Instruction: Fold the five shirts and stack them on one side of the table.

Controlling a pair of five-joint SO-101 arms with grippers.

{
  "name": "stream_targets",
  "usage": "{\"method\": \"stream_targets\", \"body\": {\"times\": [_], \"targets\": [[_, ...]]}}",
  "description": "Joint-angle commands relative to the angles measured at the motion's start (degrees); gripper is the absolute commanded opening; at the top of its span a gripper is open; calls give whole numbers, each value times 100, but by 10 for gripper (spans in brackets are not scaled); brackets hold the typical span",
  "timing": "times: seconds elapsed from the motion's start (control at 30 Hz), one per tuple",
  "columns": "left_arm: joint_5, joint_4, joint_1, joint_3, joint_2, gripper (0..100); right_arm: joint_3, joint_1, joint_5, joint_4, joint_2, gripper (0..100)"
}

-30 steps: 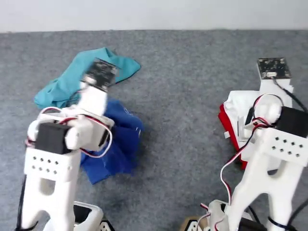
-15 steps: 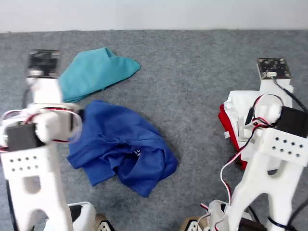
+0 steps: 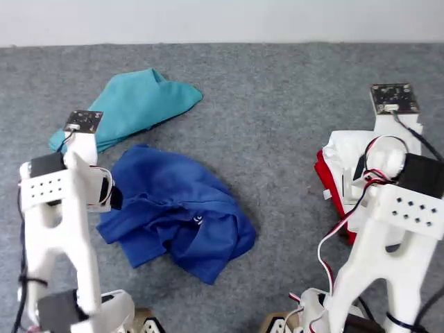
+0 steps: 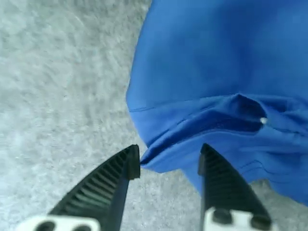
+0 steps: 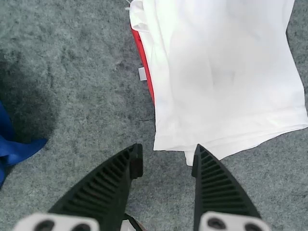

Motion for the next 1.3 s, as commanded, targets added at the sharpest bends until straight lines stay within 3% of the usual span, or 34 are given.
{"method": "stream_targets", "body": {"times": [0.0, 0.5, 0.77, 0.93, 1.07, 1.27], "targets": [[-70, -141, -44, -31, 422, 203, -26, -57, 79, 66, -154, 180], [-70, 255, -79, -145, 835, 202, -9, -57, 246, 110, -154, 180], [-70, -404, -211, -110, 844, 201, 352, -57, 387, 48, -154, 180], [-70, -774, -220, 127, 853, 108, 343, -57, 387, 48, -154, 180], [-70, -1415, -202, 796, 844, 94, 343, -57, 387, 48, -154, 180], [-70, -1442, -202, 1068, 844, 95, 343, -57, 387, 48, -154, 180]]}}
